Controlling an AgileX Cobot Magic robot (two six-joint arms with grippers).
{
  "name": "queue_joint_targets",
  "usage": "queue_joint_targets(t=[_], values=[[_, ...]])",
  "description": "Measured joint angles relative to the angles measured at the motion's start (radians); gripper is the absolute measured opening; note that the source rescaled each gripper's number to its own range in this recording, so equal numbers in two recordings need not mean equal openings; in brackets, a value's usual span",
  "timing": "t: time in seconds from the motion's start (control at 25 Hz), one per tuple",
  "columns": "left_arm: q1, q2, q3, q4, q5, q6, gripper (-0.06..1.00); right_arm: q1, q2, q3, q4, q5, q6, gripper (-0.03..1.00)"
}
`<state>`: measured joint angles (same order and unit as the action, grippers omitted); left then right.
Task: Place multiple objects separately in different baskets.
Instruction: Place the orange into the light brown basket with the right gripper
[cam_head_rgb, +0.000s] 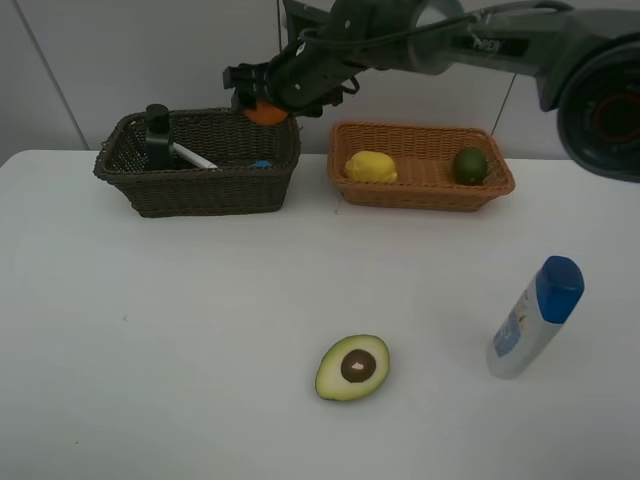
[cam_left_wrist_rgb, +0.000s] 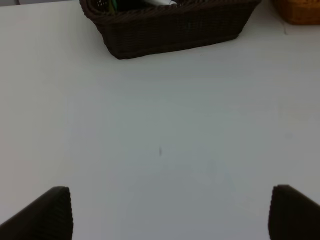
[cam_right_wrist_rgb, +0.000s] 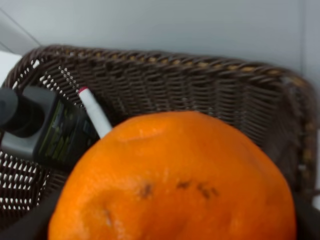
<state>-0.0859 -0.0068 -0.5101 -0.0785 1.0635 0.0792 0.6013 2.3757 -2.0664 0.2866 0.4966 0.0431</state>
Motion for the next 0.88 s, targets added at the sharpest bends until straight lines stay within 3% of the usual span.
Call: queue_joint_targets(t=[0.64, 0.88], values=[[0.0, 0.0, 0.0, 0.0, 0.0, 0.0, 1.0, 0.004, 0.038, -0.023, -0.033, -0.018, -0.003, 0.74], [0.0, 0.0, 0.0, 0.0, 0.0, 0.0, 1.0, 0.001, 0.038, -0.023, -0.048, 0.019, -0.003, 0.74]])
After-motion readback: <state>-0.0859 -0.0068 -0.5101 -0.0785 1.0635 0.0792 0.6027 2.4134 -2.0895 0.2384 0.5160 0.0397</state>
